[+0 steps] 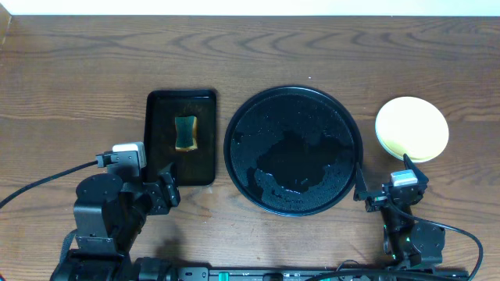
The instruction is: Clean dirty plates on tray and stack at the side
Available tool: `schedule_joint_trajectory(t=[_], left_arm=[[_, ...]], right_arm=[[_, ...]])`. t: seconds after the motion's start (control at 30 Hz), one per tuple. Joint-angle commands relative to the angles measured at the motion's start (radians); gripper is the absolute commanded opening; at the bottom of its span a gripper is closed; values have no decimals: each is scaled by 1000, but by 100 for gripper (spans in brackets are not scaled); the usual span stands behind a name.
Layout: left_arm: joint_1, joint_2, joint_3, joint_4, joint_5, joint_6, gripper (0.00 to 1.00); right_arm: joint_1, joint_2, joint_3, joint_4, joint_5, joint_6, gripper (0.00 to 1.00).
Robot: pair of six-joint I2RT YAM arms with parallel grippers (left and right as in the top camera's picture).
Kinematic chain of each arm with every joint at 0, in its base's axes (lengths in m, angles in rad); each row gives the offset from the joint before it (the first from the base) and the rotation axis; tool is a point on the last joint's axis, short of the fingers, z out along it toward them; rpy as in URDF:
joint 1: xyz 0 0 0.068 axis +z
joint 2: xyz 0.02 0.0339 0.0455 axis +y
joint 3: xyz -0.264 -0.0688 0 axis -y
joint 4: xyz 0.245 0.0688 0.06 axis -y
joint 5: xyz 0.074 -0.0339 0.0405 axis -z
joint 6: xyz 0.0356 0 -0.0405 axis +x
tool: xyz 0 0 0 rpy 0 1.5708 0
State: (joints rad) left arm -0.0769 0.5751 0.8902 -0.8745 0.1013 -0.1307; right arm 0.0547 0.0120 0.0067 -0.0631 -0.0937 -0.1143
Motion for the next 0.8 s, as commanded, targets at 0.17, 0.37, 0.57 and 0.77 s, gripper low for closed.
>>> schedule_joint_trajectory(t=[0.17,0.37,0.57,0.77], left_arm=[[-3,-2,-4,0,-8,-1,80],[-3,-10,-5,-9,-9,0,80],[4,-113,-95,13,-25,6,80],[5,-301,-389,249,-27,-3,80]], right_arm=[[3,-5,-1,-5,8,-11,99],[3,-5,-1,-5,8,-11,99],[3,-5,-1,-5,8,-11,99],[3,-5,-1,-5,8,-11,99]])
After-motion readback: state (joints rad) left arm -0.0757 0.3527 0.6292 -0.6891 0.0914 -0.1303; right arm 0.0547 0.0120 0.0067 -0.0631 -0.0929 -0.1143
